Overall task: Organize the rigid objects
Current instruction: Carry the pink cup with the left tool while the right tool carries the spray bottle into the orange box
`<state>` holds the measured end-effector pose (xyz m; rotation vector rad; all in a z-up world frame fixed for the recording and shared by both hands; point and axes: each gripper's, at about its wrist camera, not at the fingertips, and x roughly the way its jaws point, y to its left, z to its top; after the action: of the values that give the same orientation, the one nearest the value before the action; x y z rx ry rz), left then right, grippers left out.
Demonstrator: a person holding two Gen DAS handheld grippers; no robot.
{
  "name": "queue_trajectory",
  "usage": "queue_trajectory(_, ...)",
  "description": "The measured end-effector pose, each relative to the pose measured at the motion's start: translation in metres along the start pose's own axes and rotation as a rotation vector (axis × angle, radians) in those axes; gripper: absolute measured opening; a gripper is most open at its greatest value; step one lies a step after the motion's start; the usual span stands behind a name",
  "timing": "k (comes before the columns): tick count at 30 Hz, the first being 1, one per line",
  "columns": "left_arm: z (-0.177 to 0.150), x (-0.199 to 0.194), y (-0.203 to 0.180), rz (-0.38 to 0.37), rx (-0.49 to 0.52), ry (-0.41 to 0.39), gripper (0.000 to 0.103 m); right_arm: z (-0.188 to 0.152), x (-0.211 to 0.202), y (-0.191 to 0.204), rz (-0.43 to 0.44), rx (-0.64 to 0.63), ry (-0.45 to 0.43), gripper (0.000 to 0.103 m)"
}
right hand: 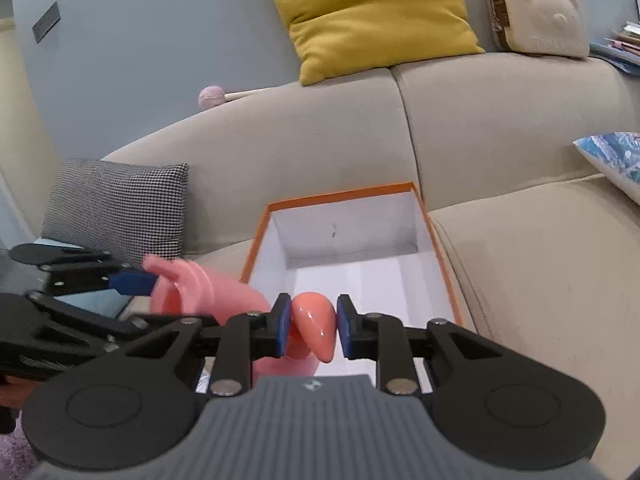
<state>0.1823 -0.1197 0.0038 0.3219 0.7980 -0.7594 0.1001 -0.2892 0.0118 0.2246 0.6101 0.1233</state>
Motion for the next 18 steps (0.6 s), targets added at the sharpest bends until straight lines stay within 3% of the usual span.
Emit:
queue_trajectory(3, 0.002, 0.017, 0.001, -0.015, 0.039, 0.070, 0.063, -0.002, 0.006, -0.006, -0.009, -0.021, -0.004, 0.025)
queue_trajectory(10, 0.006, 0.055, -0.014, -0.058, 0.247, 0.244, 0.063, -0.011, 0.032, -0.013, -0.010, -0.130, 0.080, 0.025)
queue_trajectory(15, 0.008, 0.077, -0.021, -0.122, 0.397, 0.374, 0.063, -0.013, 0.042, -0.017, 0.020, -0.177, 0.126, 0.025)
queue_trajectory(18, 0.010, 0.088, -0.016, -0.179, 0.412, 0.448, 0.063, -0.012, 0.045, -0.017, 0.032, -0.189, 0.145, 0.025)
